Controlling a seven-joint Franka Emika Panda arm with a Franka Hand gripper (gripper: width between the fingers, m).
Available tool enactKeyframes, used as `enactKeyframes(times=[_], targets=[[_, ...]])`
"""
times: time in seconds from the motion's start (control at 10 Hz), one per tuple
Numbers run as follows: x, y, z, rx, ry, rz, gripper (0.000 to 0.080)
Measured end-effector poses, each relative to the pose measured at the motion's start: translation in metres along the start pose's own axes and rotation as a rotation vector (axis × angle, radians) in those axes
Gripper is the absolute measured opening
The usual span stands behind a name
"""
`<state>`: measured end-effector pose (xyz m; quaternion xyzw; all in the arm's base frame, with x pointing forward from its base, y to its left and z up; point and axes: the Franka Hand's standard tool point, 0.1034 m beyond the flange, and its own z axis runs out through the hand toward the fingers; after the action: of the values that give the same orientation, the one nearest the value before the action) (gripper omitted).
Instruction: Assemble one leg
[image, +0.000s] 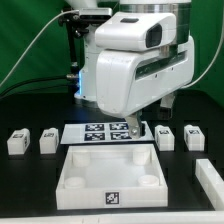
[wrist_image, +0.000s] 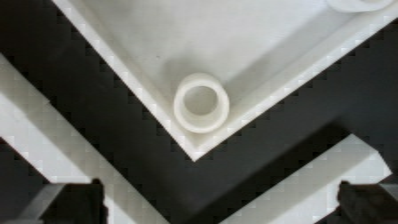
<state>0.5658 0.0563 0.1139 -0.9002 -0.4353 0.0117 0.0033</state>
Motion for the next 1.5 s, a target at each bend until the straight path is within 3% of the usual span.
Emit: enactKeyframes(times=[0.8, 0.9, 1.0, 1.1, 1.3, 1.5], targets=[[-0.001, 0.0, 0.002, -0.002, 0.002, -0.058, 0.0649], [-0.013, -0.01, 0.011, -0.013, 0.012, -0.181, 0.0649], [-0.039, -0.028, 0.02, -0.007, 0.005, -0.348, 0.0649], [-0.06, -0.035, 0.026, -0.016, 0.01, -0.495, 0.0649], [-0.111, -0.051, 0.055, -0.025, 0.021, -0.715, 0.0649], [-0.125, -0.057, 0.084, -0.003, 0.029, -0.702, 0.0649]])
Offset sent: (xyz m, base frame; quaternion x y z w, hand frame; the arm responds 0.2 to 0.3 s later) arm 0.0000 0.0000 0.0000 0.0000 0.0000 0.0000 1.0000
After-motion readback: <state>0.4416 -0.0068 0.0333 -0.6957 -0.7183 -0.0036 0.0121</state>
